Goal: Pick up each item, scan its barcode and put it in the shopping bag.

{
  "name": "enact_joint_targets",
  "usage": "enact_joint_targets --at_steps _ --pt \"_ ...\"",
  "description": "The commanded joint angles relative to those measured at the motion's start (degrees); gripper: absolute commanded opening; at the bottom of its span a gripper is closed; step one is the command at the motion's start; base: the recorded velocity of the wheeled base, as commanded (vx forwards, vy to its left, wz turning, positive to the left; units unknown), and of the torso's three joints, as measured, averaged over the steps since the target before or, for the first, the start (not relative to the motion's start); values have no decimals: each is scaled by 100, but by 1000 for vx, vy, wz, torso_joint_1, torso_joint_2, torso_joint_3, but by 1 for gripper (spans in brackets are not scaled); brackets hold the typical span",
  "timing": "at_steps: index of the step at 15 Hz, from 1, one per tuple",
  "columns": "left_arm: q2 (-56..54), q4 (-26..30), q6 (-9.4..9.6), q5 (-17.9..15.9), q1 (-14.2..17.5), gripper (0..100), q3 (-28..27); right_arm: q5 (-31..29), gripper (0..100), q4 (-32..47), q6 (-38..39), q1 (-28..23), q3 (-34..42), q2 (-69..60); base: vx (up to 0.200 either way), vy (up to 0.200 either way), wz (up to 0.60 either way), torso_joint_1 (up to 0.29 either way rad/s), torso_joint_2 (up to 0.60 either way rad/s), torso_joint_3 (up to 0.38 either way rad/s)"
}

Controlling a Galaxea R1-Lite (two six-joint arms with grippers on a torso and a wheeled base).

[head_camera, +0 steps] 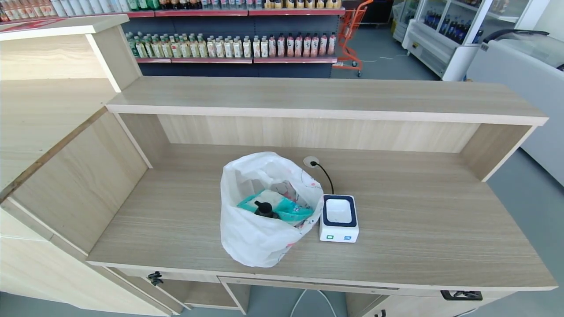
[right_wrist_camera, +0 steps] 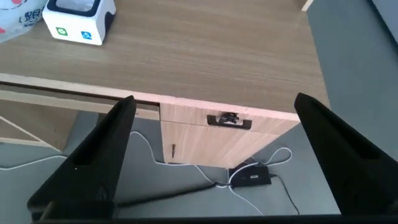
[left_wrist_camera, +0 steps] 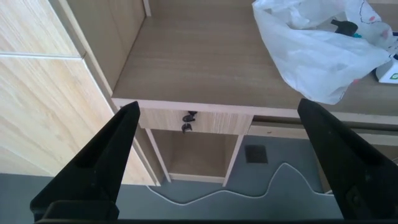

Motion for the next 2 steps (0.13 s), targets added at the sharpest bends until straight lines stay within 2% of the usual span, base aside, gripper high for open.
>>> enact_joint_targets --at_steps 1,2 --pt "2 -1 7 1 4 100 0 3 100 55 -1 15 7 -237 0 0 0 0 0 0" --pt "2 -1 7 1 4 100 0 3 100 55 -1 42 7 -299 0 0 0 0 0 0"
